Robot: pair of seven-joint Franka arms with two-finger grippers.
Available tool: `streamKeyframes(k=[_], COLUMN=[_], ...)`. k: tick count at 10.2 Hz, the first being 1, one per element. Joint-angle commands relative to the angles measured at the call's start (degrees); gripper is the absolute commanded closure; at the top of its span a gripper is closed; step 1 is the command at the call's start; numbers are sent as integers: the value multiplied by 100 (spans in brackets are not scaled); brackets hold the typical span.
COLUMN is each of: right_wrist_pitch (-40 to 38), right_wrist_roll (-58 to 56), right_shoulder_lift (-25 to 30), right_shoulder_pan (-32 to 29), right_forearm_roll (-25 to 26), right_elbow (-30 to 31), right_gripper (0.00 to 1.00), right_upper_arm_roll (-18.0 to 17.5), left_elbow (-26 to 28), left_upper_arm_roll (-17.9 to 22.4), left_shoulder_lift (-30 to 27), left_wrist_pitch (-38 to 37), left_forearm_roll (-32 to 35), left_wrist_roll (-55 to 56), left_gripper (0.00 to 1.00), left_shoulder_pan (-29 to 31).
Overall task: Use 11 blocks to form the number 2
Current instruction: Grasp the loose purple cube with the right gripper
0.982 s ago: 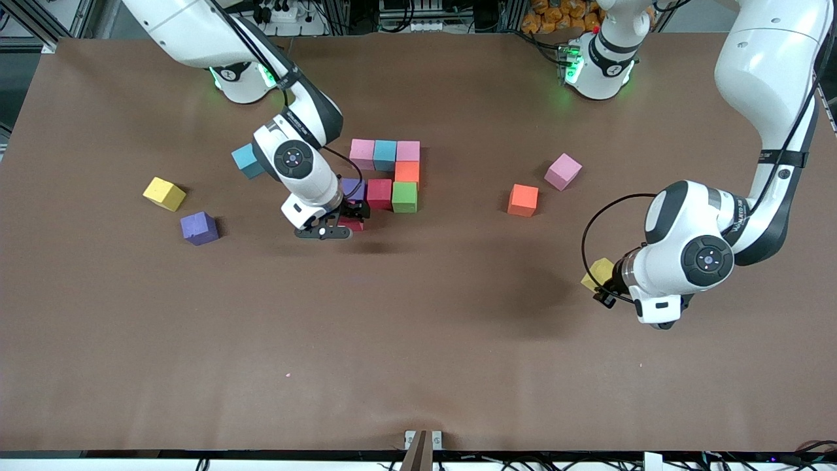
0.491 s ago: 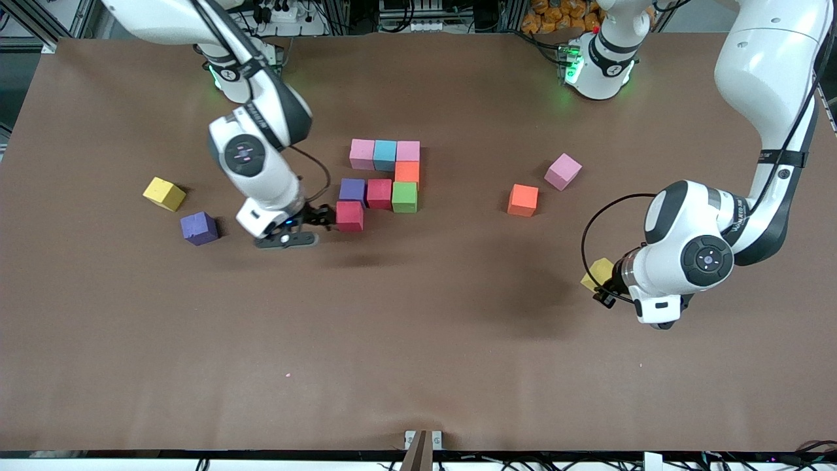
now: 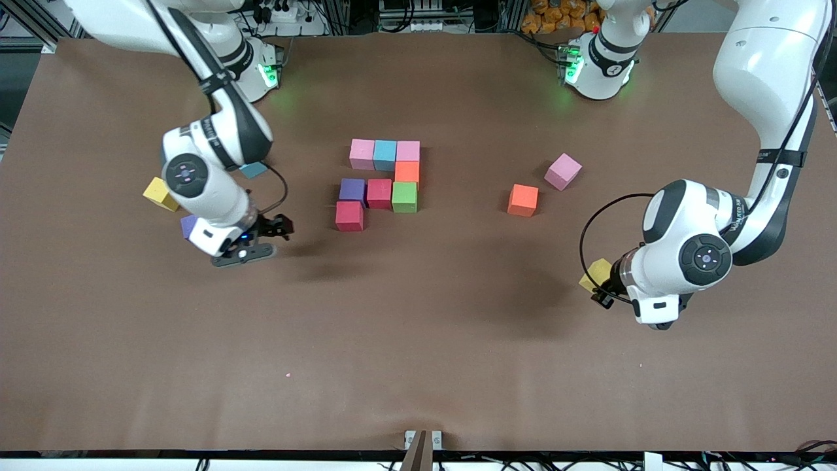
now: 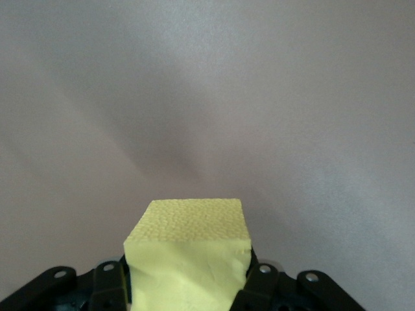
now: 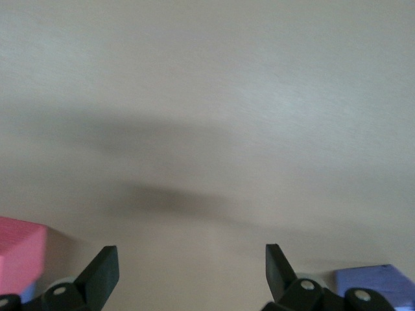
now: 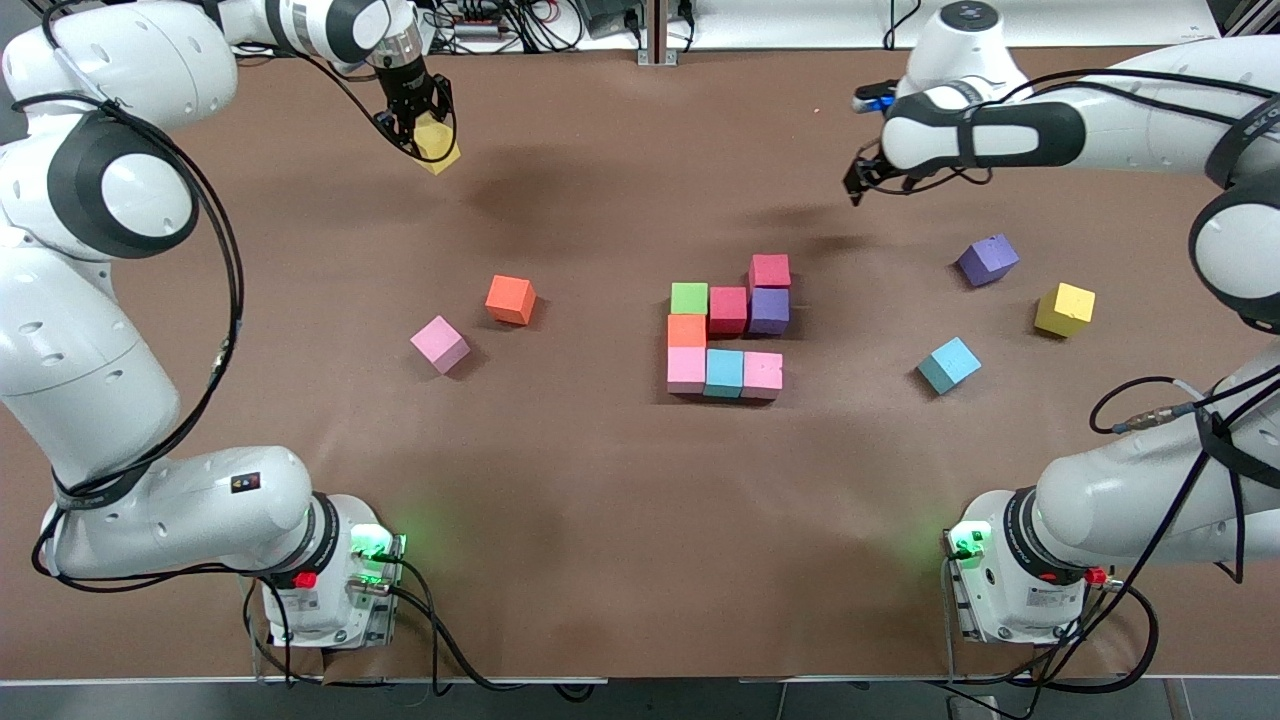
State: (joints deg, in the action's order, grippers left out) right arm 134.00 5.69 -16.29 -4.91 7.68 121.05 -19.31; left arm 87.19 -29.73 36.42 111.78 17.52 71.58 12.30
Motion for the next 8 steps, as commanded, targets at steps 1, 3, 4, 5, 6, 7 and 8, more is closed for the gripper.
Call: streamKeyframes(k=[1, 3, 4, 5, 6, 7, 8], right_wrist_pitch=[-23, -303, -287, -244, 0, 412, 538], right_wrist_roll=[-829, -1620, -2146, -2491, -2546, -2590, -2739], right_shoulder_lift=[555, 741, 724, 672, 593, 583, 505], right_shoulder_pan=[-553, -625, -738, -974, -1011, -1029, -1160], right_forearm_roll=[5, 5, 5, 14, 32, 93, 93], right_elbow=[576, 691, 683, 691, 857, 1076, 1122], right_gripper=[0, 0, 0, 0, 0, 0, 0], right_upper_arm_roll=[-64, 241, 409, 445, 463, 472, 480], left_elbow=[-114, -114, -114, -114, -114, -114, -105], left_upper_arm_roll=[11, 11, 11, 11, 11, 11, 11], left_shoulder_lift=[32, 40, 49, 49, 41, 41, 75], left_wrist_pitch=[-33, -33, -33, -33, -33, -33, -33], left_forearm_roll=[-178, -187, -196, -196, -205, -196, -196], left_wrist_roll=[-83, -48, 13, 23, 32, 58, 58], left_gripper=[79, 79, 79, 79, 79, 79, 79], left_shoulder_pan=[-44, -70, -166, -167, -176, -176, -176])
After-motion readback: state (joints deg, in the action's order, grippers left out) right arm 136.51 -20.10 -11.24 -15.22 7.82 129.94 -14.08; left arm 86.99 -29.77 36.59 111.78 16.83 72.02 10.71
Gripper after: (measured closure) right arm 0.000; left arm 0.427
